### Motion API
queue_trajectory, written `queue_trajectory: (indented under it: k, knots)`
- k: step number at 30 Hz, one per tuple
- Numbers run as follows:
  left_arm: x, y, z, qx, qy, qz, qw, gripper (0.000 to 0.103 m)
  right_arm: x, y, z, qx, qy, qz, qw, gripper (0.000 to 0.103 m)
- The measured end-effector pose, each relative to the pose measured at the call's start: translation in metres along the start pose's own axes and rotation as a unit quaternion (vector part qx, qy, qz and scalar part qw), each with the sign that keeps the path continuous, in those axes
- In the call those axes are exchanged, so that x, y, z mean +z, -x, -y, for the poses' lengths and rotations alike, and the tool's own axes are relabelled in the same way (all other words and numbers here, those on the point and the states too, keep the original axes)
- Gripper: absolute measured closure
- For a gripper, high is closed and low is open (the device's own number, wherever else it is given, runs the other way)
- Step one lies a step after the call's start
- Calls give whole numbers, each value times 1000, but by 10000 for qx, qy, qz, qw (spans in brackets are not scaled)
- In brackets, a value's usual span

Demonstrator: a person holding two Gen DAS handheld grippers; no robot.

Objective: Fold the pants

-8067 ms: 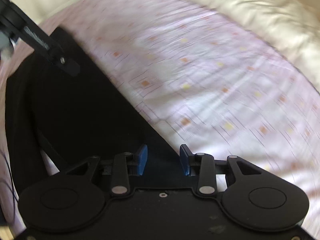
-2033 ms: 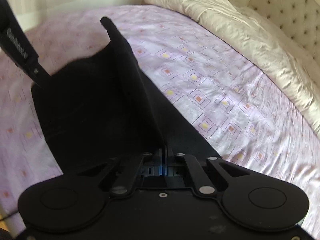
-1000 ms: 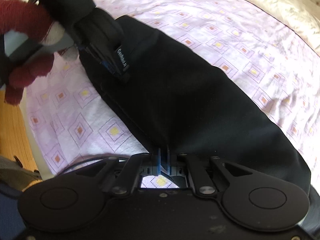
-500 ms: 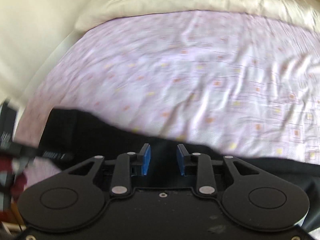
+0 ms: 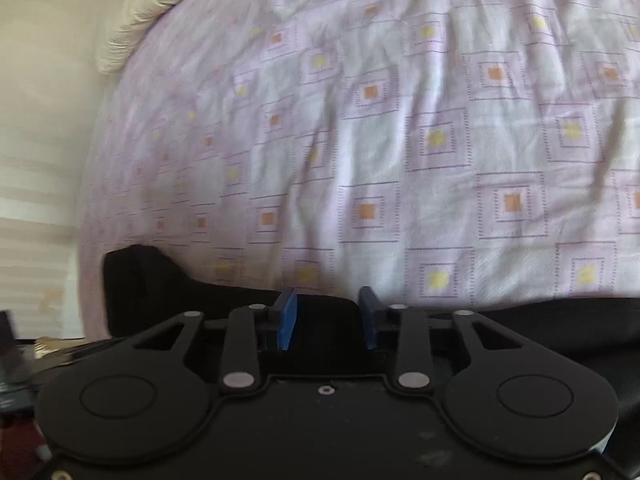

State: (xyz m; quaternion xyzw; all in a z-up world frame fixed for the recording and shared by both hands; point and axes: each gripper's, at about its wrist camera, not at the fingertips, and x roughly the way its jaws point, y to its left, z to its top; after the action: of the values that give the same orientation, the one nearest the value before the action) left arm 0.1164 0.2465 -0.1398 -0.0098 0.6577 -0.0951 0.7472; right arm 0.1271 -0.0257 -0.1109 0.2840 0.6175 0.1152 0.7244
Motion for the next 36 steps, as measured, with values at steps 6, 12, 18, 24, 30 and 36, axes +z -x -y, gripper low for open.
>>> queue_trajectory:
  k: [6,12,18,24,30,36]
  knots:
    - [-6,-15,4,138,-8,-152,9998,93,-36,40,-38,83,1639,365,9858,97]
    - [6,21,-1,-63,174,261,9995,93,-97,36,-66,-459,3332,289,9413,97]
    - [41,54,12,-71,72,946,9955,93,-119,24,-72,-766,3807,406,9206,97]
    - [55,9,21,279,-118,278,9992,93,-136,18,-77,-1009,4117,438,9047,97]
    - [18,10,10,219,-85,280,9993,92,-132,18,-73,-1061,3860,540,9148,96]
    - [-5,24,0,6,134,596,9981,93,-112,38,-70,-845,3297,831,9366,82]
